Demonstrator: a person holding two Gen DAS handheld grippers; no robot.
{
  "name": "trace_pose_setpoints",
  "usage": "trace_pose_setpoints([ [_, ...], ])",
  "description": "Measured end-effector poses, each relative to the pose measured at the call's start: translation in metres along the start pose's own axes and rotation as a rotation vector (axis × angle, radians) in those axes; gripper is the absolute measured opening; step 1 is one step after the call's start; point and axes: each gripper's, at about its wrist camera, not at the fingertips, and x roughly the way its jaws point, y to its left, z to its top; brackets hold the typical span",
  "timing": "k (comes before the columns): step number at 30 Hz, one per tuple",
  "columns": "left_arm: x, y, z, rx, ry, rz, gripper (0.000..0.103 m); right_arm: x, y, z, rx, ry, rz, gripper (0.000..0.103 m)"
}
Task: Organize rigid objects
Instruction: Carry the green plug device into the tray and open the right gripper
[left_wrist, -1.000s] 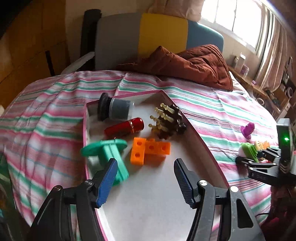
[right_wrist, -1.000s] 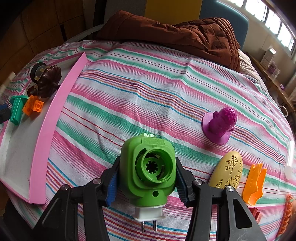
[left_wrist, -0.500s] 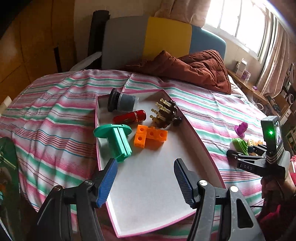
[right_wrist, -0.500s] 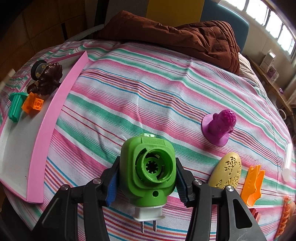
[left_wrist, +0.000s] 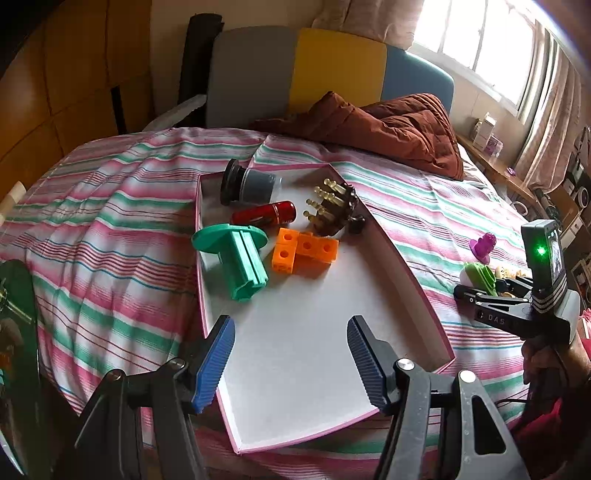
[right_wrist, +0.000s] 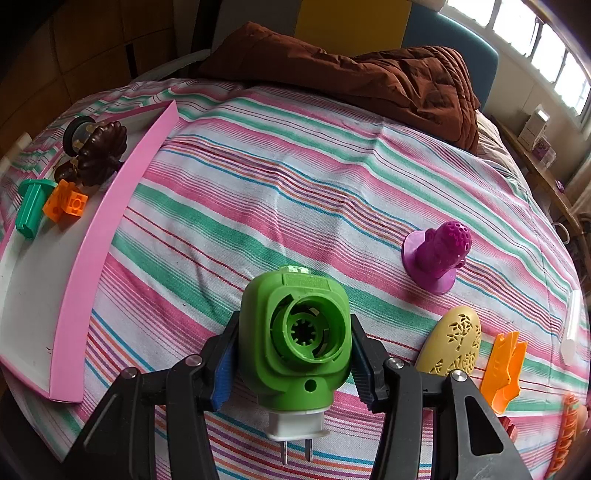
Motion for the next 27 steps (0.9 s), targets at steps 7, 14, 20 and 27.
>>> trace_pose_setpoints([
  [7, 0.0, 0.004, -0.004, -0.024, 0.007, 0.018, 0.064, -0.001, 0.001, -0.001, 0.006, -0.004, -0.002, 0.053],
  [14, -0.003, 0.008, -0.006, -0.033, 0.007, 0.014, 0.064, -0.002, 0.001, -0.001, 0.032, 0.011, -0.008, 0.053],
  [20, -0.006, 0.015, -0.007, -0.045, -0.002, 0.007, 0.064, -0.009, 0.004, -0.006, 0.061, 0.02, -0.006, 0.053],
  [27, -0.005, 0.022, -0.01, -0.064, 0.0, 0.0, 0.064, -0.02, 0.01, -0.015, 0.126, 0.013, 0.044, 0.053],
])
